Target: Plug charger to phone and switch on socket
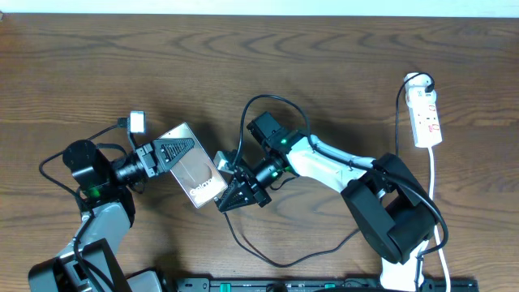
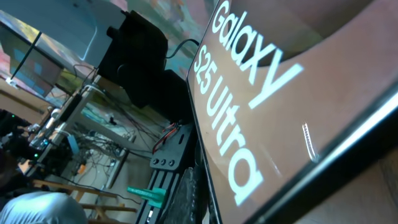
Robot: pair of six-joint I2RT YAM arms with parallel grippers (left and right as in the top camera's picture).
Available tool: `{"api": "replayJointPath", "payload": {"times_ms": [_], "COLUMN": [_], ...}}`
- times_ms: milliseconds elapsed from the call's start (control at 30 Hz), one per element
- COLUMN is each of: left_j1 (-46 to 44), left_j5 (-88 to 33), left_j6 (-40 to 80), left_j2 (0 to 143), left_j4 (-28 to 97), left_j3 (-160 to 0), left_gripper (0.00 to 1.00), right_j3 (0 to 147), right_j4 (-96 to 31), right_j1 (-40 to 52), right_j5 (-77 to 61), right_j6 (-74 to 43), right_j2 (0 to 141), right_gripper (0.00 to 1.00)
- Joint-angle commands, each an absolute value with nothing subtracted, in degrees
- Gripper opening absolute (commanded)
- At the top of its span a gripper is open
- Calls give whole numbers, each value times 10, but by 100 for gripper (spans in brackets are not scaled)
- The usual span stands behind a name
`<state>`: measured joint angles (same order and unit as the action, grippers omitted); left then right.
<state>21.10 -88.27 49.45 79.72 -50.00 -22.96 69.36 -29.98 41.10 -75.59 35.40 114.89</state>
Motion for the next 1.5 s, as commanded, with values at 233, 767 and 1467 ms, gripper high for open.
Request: {"api": "replayJointPath", "payload": {"times_ms": [233, 767, 1467], "left_j1": [205, 188, 188], "left_j5": [-900, -900, -900], "left_j6": [487, 480, 463], "left_j2": [794, 794, 794], "left_j4": [-505, -505, -505], "left_j3": [-235, -235, -235], "left_gripper": [7, 7, 8], "right_j3": [696, 696, 696], "right_j4": [-293, -289, -260], "right_j1": [417, 417, 417], "right_j5": [-784, -784, -784], "right_j6": [368, 367, 332], "right_j2": [1155, 1155, 1155], "right_gripper": [1, 1, 1]}}
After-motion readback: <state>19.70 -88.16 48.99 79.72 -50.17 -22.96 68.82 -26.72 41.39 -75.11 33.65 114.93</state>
